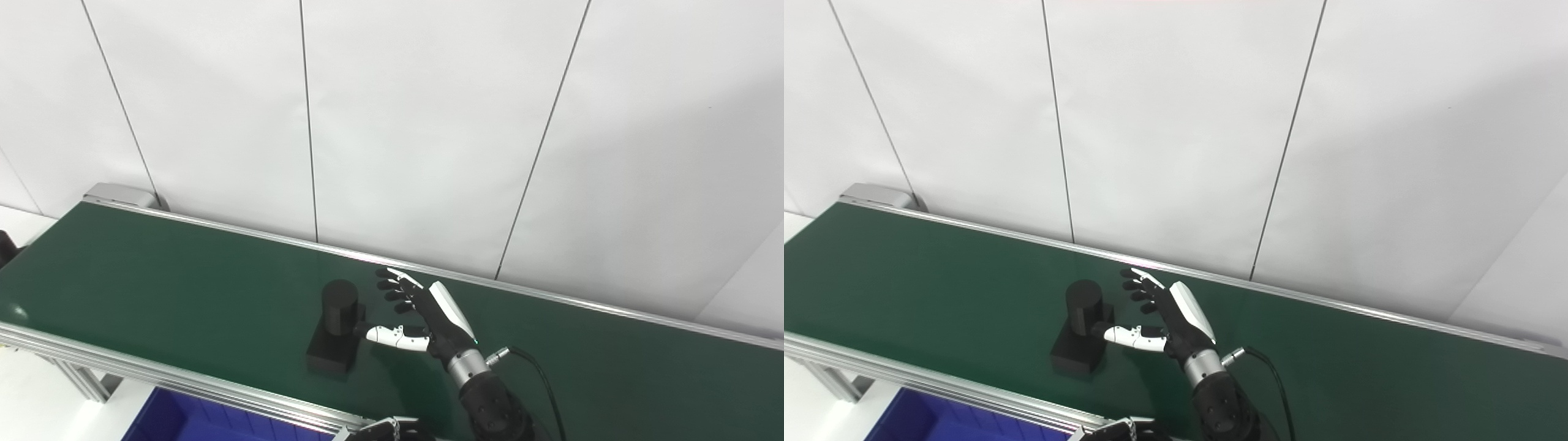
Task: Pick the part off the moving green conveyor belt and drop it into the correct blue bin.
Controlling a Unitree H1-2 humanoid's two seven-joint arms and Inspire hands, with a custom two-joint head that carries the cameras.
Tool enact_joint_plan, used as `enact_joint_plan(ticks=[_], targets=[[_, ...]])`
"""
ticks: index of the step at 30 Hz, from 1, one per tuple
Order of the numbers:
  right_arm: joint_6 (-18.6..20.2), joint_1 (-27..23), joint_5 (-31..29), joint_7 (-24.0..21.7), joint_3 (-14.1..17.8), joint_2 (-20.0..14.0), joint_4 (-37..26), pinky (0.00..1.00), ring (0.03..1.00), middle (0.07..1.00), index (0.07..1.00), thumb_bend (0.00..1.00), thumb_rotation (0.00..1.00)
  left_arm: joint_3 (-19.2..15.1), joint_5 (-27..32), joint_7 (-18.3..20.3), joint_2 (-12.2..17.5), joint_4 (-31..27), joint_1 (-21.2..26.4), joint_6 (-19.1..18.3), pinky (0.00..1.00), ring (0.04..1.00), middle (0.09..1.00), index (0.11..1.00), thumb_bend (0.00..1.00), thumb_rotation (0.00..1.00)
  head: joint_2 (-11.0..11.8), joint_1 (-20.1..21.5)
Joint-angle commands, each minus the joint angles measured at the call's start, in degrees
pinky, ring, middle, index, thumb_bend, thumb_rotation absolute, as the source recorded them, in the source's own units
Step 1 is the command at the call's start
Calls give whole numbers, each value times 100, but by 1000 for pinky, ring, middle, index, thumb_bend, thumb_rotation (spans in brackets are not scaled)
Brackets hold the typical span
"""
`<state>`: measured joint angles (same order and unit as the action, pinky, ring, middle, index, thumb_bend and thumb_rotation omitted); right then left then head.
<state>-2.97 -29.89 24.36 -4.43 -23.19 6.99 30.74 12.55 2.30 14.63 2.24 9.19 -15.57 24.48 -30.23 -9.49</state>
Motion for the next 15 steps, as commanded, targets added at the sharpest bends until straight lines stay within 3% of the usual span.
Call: enact_joint_plan(ticks=[1, 15], targets=[[-320, -331, 30, 125, -25, 119, 12, 733, 804, 825, 877, 690, 465, 36, -51, -7, -47, -121, 26, 234, 664, 704, 718, 736, 841, 792, -8, -15], [-481, -612, 130, 312, -140, 175, 778, 763, 817, 834, 874, 703, 423, 64, -128, -51, -125, -131, 0, 236, 656, 691, 702, 710, 850, 799, -47, -56]])
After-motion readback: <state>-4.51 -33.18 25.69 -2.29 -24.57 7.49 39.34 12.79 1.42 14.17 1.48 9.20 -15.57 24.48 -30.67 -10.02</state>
